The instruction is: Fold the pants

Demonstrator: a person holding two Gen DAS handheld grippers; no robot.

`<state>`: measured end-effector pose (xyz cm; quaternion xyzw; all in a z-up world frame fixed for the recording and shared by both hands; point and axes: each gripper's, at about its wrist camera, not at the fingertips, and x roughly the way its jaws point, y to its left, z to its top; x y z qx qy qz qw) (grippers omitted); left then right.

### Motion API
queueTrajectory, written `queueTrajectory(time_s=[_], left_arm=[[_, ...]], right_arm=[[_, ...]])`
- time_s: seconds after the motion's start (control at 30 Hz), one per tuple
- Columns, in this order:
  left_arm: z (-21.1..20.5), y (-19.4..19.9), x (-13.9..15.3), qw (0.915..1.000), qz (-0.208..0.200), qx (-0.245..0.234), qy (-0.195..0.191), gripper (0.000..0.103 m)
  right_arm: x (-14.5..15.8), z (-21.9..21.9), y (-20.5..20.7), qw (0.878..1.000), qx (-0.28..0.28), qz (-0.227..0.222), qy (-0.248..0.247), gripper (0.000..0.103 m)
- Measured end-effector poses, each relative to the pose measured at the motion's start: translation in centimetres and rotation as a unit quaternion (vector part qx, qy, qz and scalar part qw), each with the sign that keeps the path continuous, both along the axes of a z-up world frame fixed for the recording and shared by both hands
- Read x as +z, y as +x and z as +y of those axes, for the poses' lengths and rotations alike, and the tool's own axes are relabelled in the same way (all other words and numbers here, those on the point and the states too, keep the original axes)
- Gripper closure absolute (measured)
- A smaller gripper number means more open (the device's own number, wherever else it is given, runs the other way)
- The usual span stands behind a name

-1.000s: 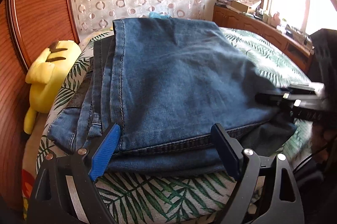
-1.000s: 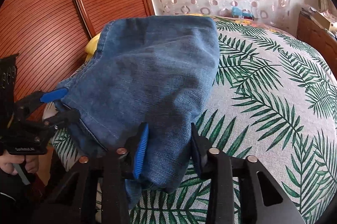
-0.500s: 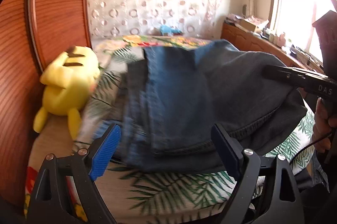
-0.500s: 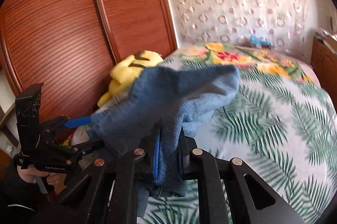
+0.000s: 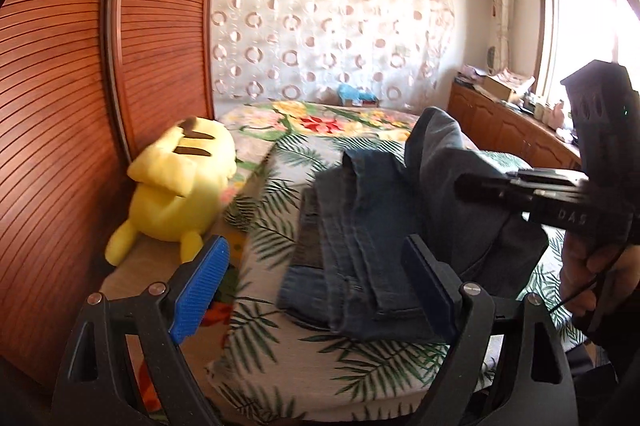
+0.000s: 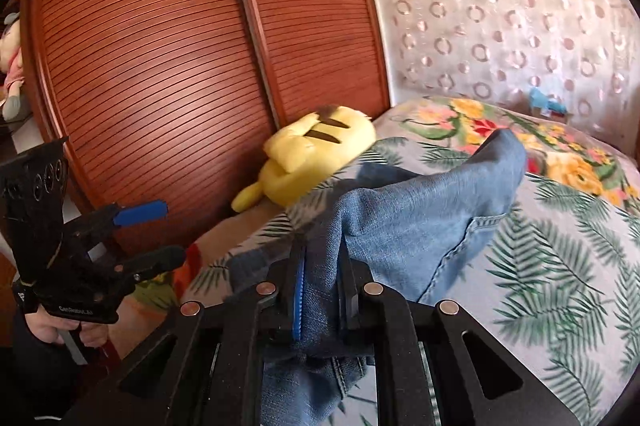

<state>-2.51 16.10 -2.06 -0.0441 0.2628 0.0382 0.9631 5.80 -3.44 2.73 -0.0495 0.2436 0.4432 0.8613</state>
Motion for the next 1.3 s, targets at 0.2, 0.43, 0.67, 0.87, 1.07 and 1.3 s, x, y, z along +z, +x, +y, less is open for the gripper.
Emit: queueTrajectory(time_s=[0.2,0.43,0.67,0.87,1.07,1.3], left_arm=[[1.9,-0.8,0.1,0.9997,-0.003,0.025,-0.001,0.015],[3.7,-1.4,0.4,0.9986,-0.01,0.052,-0.001,0.015],[4.2,-1.3,-0.2,0.998,-0.005,0.062,-0.005,0.015],[3.7,-1.1,-0.2,0.9982,-0.005,0.059,-0.009,0.015],[2.6,-0.2,-0.5,0.9991,0.0,0.038,-0.017,0.015],[0.2,2.2,-3.0,0.9987,0.038,-0.005,-0.035,0.015]], right_arm=[[-0.8,2.9,1.6,0.999,0.034,0.009,-0.011,0.091],[-2.6,7.5,2.9,0.996,0.075,0.025,-0.046,0.091],[-7.0,11.0,5.5,0.989,0.098,0.088,-0.074,0.09],[-5.3,11.0,5.7,0.989,0.102,0.072,-0.085,0.067],[-2.4,9.2,6.0,0.995,0.062,0.031,-0.07,0.053],[-0.8,5.1,8.6,0.997,-0.016,-0.017,-0.076,0.042]])
